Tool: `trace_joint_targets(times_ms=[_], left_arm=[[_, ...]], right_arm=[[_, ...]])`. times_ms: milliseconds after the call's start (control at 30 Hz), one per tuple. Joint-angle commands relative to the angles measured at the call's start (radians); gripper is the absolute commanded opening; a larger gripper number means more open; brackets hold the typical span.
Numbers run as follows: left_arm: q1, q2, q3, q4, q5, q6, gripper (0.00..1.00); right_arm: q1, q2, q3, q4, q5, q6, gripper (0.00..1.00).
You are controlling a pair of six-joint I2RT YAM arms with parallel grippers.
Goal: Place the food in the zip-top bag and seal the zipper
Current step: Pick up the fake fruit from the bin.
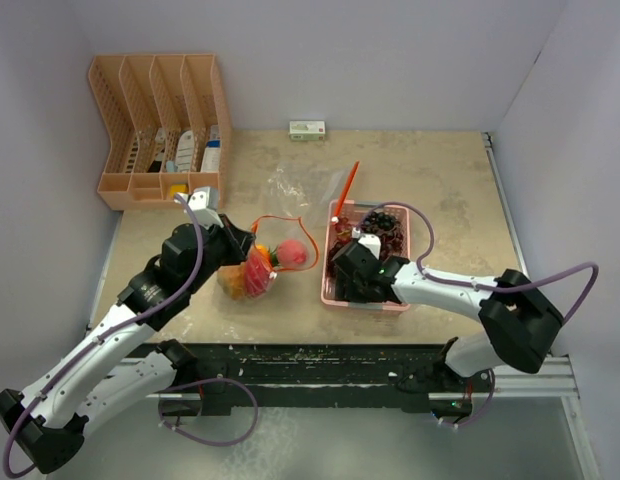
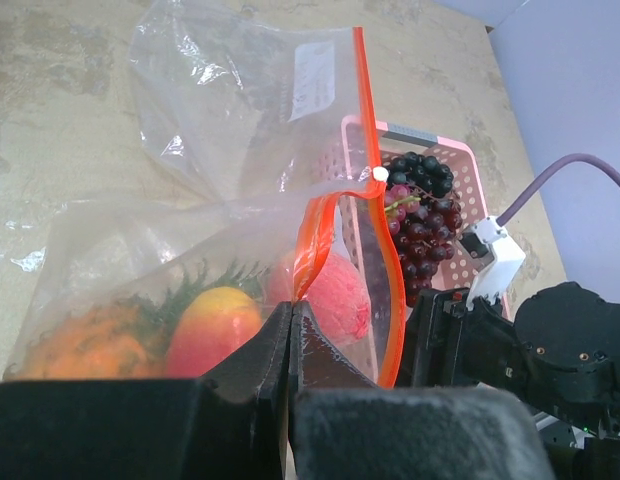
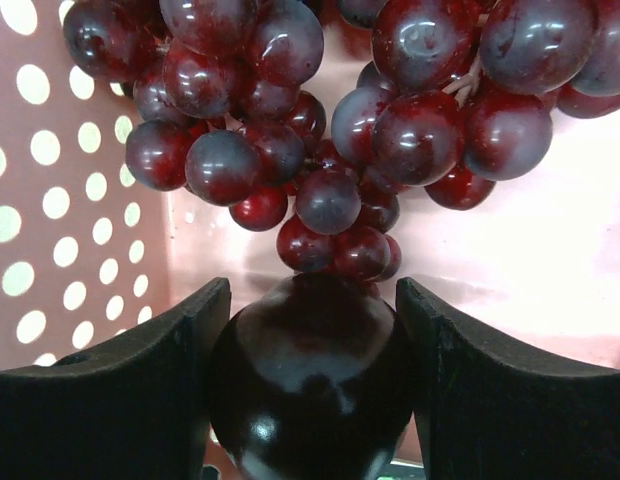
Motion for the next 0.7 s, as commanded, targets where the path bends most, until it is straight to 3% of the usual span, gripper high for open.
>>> trace_joint_targets(times_ms=[0, 100, 300, 467, 667], left_arm=[[0.001, -0.017, 0.002, 0.037, -0.018, 0.009, 0.0], [0.0, -0.014, 0.004, 0.039, -0.018, 0.006, 0.0], [0.0, -0.011, 0.003, 0.038, -0.019, 0.007, 0.0], [0.0, -0.004, 0.0, 0.038, -0.017, 0.001, 0.0], [0.0, -0.004, 0.002, 0.038, -0.008, -0.002, 0.0]], right_arm=[[0.002, -0.008, 0.0, 0.015, -0.01, 0.01, 0.58], [0.002, -0.065, 0.04, -0.043, 0.011, -0.003, 0.46], [0.002, -0.224, 0.19, -0.149, 0.048, -0.083, 0.45], [0.002, -0.275, 0.238, 0.078, -0.13, -0.214, 0.46], [0.002, -0.121, 0.36, 0.326, -0.259, -0.264, 0.5]])
